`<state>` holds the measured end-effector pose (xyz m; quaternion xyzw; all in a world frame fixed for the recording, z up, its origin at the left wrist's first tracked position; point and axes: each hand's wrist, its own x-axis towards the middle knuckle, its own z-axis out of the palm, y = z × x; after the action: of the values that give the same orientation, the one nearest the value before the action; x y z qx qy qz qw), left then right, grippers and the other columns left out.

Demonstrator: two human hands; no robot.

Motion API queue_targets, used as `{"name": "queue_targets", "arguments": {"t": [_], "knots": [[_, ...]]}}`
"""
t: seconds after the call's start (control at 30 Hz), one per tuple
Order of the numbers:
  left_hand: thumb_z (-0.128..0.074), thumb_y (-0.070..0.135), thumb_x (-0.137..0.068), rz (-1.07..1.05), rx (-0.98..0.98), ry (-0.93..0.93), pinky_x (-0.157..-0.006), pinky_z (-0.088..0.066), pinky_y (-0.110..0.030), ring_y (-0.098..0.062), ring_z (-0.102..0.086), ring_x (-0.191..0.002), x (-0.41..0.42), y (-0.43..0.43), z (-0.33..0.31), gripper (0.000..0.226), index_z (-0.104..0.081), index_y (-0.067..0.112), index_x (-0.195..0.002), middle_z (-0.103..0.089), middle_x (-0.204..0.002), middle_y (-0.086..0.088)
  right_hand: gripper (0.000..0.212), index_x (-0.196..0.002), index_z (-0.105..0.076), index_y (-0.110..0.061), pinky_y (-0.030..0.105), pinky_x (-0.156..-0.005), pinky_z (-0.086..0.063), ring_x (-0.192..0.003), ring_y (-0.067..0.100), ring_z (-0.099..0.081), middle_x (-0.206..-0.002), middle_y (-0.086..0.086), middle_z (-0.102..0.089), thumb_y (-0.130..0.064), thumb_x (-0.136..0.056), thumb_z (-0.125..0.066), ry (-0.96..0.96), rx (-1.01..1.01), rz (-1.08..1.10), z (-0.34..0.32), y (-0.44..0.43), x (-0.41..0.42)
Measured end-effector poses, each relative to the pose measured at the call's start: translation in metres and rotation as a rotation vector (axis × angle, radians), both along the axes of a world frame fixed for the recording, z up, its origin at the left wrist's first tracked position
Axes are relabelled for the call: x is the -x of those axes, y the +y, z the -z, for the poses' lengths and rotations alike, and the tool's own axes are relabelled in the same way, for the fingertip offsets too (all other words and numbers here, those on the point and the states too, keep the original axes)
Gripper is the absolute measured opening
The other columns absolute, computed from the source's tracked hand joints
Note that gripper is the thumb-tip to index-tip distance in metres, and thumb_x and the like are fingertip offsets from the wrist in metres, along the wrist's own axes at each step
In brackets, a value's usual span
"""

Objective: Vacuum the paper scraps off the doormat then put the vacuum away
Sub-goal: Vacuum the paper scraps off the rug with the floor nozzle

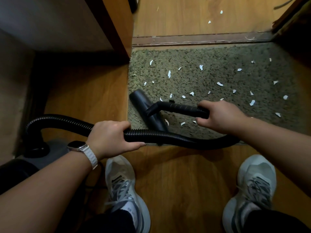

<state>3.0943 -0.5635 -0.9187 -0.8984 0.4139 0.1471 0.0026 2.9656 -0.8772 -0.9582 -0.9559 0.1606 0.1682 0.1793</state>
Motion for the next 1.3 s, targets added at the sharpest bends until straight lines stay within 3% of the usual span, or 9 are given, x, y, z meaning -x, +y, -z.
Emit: {"name": "queue_targets", "arguments": {"t": [0.13,0.37,0.63,0.8,1.0,1.13,1.3], "knots": [[-0.028,0.093,-0.061,0.010,-0.039,-0.003,-0.051,-0.048,-0.025,-0.006,-0.057,-0.055,0.000,0.000,-0.001,0.075,-0.061,0.028,-0.075,-0.054,-0.057,0.014,0.033,-0.101,-0.055,-0.028,0.031,-0.060,-0.043,-0.083,0.030,-0.064,-0.080,0.000,-0.062,-0.054,-0.081,-0.060,0.010,0.009,-0.060,0.001,0.010,-0.003],[-0.016,0.101,-0.057,-0.007,0.011,-0.014,-0.052,-0.047,-0.026,-0.008,-0.059,-0.056,0.000,-0.001,0.003,0.088,-0.062,0.028,-0.075,-0.057,-0.057,0.013,0.035,-0.110,-0.060,-0.034,0.035,-0.068,-0.053,-0.082,0.029,-0.064,-0.087,0.003,-0.069,-0.052,-0.080,-0.066,-0.020,-0.025,0.155,-0.006,-0.019,0.004],[-0.015,0.100,-0.058,-0.010,0.028,-0.025,-0.048,-0.041,-0.022,-0.007,-0.056,-0.053,-0.004,-0.004,0.004,0.087,-0.060,0.028,-0.072,-0.053,-0.053,0.014,0.031,-0.107,-0.063,-0.030,0.036,-0.070,-0.052,-0.082,0.028,-0.061,-0.084,0.004,-0.065,-0.048,-0.082,-0.067,-0.028,-0.059,0.295,-0.004,-0.029,0.008],[-0.017,0.099,-0.062,0.032,0.009,-0.035,-0.044,-0.036,-0.019,-0.004,-0.053,-0.049,-0.004,-0.003,0.005,0.082,-0.058,0.029,-0.070,-0.050,-0.051,0.015,0.034,-0.108,-0.061,-0.032,0.034,-0.069,-0.052,-0.082,0.028,-0.062,-0.087,0.004,-0.067,-0.051,-0.081,-0.066,0.019,-0.079,0.205,0.002,-0.013,0.010],[-0.021,0.097,-0.062,0.050,-0.041,-0.028,-0.047,-0.044,-0.022,-0.002,-0.053,-0.050,-0.003,-0.003,0.005,0.076,-0.056,0.030,-0.070,-0.050,-0.052,0.016,0.032,-0.107,-0.056,-0.032,0.031,-0.062,-0.047,-0.081,0.028,-0.063,-0.086,0.001,-0.066,-0.053,-0.083,-0.062,0.044,-0.064,0.043,0.003,0.007,0.012],[-0.015,0.097,-0.059,0.057,-0.079,-0.022,-0.049,-0.045,-0.023,-0.001,-0.052,-0.052,-0.002,-0.003,0.003,0.080,-0.056,0.030,-0.072,-0.049,-0.053,0.016,0.036,-0.108,-0.054,-0.029,0.034,-0.064,-0.052,-0.083,0.028,-0.064,-0.087,0.001,-0.067,-0.056,-0.084,-0.059,0.041,-0.072,-0.002,0.008,0.019,0.013],[-0.018,0.097,-0.061,0.060,-0.065,-0.028,-0.044,-0.032,-0.018,0.000,-0.047,-0.049,-0.003,-0.005,0.002,0.076,-0.054,0.031,-0.070,-0.046,-0.051,0.017,0.034,-0.110,-0.057,-0.032,0.033,-0.066,-0.052,-0.083,0.027,-0.064,-0.088,0.000,-0.067,-0.054,-0.083,-0.061,0.047,-0.082,0.073,0.004,0.009,0.011]]}}
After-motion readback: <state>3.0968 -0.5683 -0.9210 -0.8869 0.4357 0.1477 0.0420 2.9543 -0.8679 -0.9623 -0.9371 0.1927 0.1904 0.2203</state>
